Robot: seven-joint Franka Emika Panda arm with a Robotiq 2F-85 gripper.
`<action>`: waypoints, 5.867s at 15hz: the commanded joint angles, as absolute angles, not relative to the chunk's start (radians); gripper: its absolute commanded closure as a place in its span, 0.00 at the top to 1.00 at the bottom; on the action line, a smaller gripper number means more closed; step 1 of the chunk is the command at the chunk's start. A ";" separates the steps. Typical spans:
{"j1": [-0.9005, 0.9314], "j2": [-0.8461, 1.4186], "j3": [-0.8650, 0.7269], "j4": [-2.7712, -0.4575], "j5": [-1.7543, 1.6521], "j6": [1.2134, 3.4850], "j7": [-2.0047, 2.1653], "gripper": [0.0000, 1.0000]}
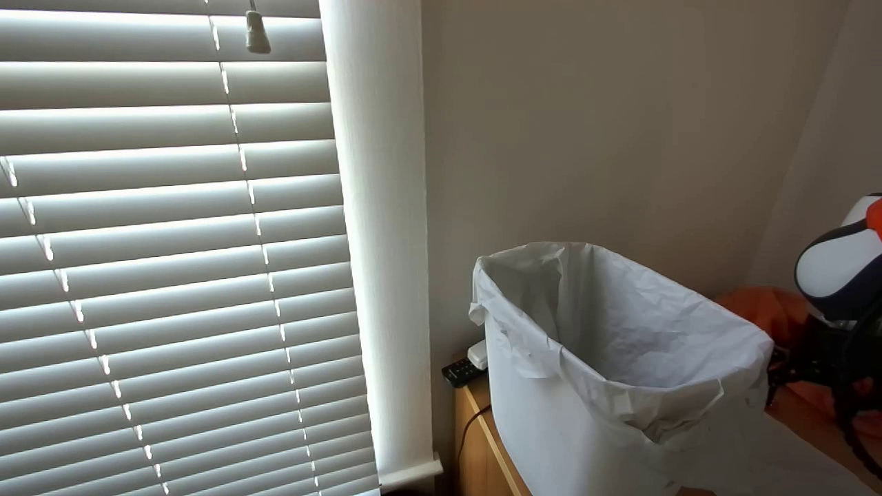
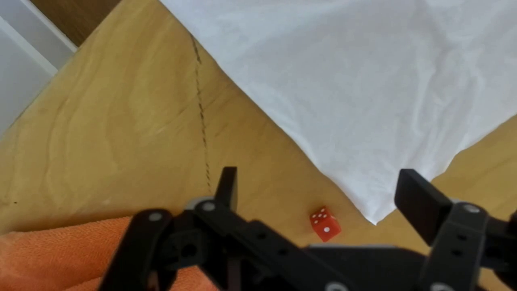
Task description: Place the small item on the paper towel, then fold the paper towel
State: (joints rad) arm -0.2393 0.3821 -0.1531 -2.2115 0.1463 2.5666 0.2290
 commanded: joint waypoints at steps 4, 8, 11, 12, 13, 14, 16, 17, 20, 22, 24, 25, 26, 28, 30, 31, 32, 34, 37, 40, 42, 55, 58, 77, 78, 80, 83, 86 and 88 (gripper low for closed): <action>-0.215 0.399 -0.181 -2.201 0.146 2.581 0.246 1.00; -0.225 0.420 -0.178 -2.180 0.168 2.601 0.229 1.00; -0.227 0.440 -0.176 -2.163 0.177 2.620 0.231 1.00; -0.221 0.448 -0.181 -2.159 0.170 2.630 0.241 1.00; -0.224 0.455 -0.177 -2.153 0.176 2.631 0.237 1.00; -0.224 0.463 -0.178 -2.149 0.176 2.635 0.239 1.00; -0.224 0.475 -0.178 -2.140 0.176 2.637 0.241 1.00; -0.225 0.481 -0.177 -2.135 0.177 2.636 0.240 0.99; -0.220 0.493 -0.182 -2.128 0.170 2.645 0.246 0.70; -0.219 0.497 -0.182 -2.124 0.170 2.647 0.248 0.52; -0.213 0.501 -0.188 -2.121 0.163 2.655 0.258 0.37; -0.211 0.503 -0.188 -2.119 0.163 2.655 0.260 0.30; -0.210 0.505 -0.188 -2.118 0.162 2.656 0.263 0.23; -0.209 0.509 -0.187 -2.115 0.164 2.656 0.265 0.07; -0.208 0.510 -0.187 -2.115 0.166 2.657 0.266 0.00; -0.209 0.511 -0.186 -2.114 0.167 2.657 0.264 0.04; -0.209 0.511 -0.186 -2.115 0.167 2.657 0.263 0.04; -0.209 0.508 -0.185 -2.118 0.166 2.658 0.262 0.13; -0.207 0.483 -0.186 -2.133 0.169 2.652 0.265 0.04; -0.196 0.447 -0.191 -2.153 0.170 2.638 0.292 0.04; -0.184 0.430 -0.195 -2.162 0.164 2.633 0.313 0.04; -0.148 0.317 -0.141 -2.237 0.222 2.368 0.315 0.04; -0.156 0.319 -0.120 -2.245 0.291 2.323 0.286 0.04; -0.177 0.317 -0.144 -2.275 0.331 2.525 0.185 1.00; -0.184 0.325 -0.144 -2.268 0.334 2.552 0.172 1.00; -0.195 0.342 -0.143 -2.255 0.335 2.605 0.156 1.00; -0.213 0.376 -0.136 -2.229 0.340 2.652 0.136 0.99; -0.217 0.419 -0.132 -2.199 0.330 2.672 0.127 1.00; -0.218 0.450 -0.130 -2.177 0.325 2.676 0.123 1.00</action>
